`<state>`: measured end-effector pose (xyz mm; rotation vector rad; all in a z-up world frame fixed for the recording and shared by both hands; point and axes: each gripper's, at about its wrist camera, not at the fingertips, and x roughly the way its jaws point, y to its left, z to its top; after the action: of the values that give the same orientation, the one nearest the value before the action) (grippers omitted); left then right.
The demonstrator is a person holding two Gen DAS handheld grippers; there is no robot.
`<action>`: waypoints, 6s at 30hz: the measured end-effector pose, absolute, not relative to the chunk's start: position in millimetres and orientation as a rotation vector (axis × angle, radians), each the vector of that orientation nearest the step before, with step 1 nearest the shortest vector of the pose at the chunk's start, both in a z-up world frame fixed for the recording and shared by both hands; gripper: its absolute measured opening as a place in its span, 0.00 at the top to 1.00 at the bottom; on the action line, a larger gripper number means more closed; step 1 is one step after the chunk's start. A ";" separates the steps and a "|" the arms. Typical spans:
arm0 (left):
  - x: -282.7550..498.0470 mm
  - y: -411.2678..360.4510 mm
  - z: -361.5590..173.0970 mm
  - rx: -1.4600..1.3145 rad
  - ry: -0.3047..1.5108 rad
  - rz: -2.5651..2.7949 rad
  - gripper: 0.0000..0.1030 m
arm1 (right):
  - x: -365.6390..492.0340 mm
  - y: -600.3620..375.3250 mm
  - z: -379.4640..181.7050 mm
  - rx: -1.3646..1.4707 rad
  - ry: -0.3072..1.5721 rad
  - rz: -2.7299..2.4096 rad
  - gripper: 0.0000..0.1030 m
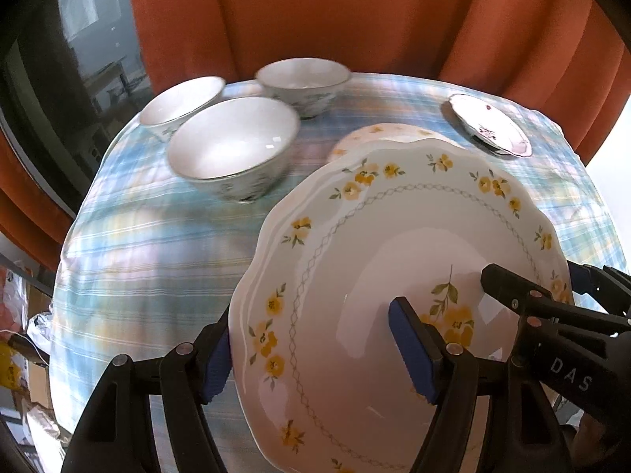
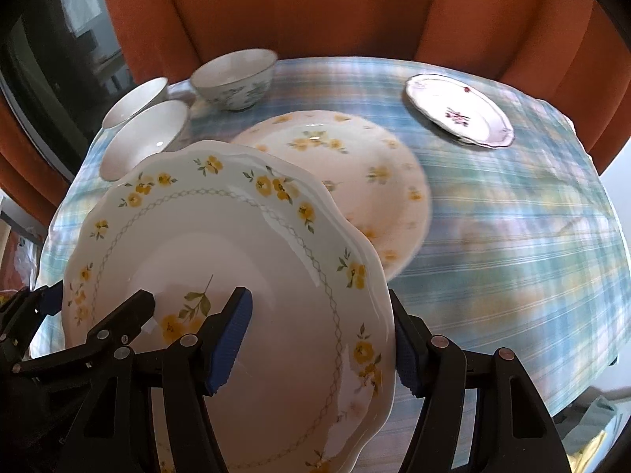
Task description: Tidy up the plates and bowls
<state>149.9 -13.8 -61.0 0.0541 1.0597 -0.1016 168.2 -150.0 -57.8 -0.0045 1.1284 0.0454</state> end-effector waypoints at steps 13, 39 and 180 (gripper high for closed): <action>144.9 -107.9 -69.8 0.065 1.072 -0.094 0.27 | 165.0 -245.8 -56.1 0.008 1.123 0.040 0.33; 155.0 -227.2 -121.6 0.091 1.200 -0.118 0.29 | 167.8 -380.7 -102.0 0.000 1.235 -0.006 0.33; 179.5 -33.9 -63.1 0.069 1.173 -0.143 0.21 | 194.9 -173.3 -60.3 0.053 1.189 -0.113 0.39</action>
<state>179.5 -33.9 -63.1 0.0687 1.1733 -0.1426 194.9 -173.3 -60.3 0.0532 1.1893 -0.1134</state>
